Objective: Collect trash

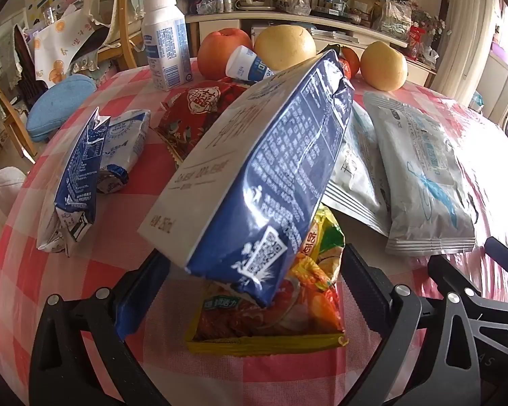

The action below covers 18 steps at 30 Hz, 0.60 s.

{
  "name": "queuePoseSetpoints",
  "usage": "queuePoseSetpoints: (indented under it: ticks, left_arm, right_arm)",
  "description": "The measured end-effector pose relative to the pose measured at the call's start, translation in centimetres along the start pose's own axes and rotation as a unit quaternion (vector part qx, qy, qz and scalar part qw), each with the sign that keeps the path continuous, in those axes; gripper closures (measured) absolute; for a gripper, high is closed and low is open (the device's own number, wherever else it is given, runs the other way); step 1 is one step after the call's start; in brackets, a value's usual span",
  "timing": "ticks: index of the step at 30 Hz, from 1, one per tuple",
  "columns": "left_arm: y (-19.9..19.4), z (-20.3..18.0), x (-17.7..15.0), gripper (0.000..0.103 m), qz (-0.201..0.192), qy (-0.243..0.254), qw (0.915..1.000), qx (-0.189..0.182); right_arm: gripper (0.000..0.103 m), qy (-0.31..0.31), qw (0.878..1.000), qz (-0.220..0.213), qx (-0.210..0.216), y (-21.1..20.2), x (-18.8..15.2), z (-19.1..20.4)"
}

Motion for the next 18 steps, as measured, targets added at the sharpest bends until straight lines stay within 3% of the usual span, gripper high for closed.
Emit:
queuePoseSetpoints:
  ticks: [4, 8, 13, 18]
  left_arm:
    - [0.1, 0.1, -0.1, 0.005, 0.005, -0.002, 0.9999, 0.009]
    - [-2.0, 0.6, -1.6, 0.005, -0.03, -0.008, 0.9995, 0.011]
    - [-5.9, 1.1, -2.4, 0.005, -0.06, -0.012, 0.9981, 0.004]
    - [-9.7, 2.2, -3.1, 0.005, -0.088, -0.024, 0.9958, -0.008]
  right_arm:
    - [0.004, -0.003, 1.0, 0.026, 0.0, 0.1, -0.4, -0.1]
    - [0.004, 0.003, 0.999, 0.039, -0.008, -0.3, -0.7, -0.4]
    - [0.004, 0.003, 1.0, -0.014, -0.011, -3.9, -0.7, -0.8]
    - [0.004, -0.006, 0.995, -0.095, -0.01, -9.9, 0.1, -0.5]
Point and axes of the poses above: each gripper's, at about its wrist camera, not at the fingertips, and y roughly the way its jaws point, z to its left, x to its top, the point moved 9 cm from there along y, roughly the way its jaws point, and after that the axes turned 13 degrees about z, right-handed, at the moved point
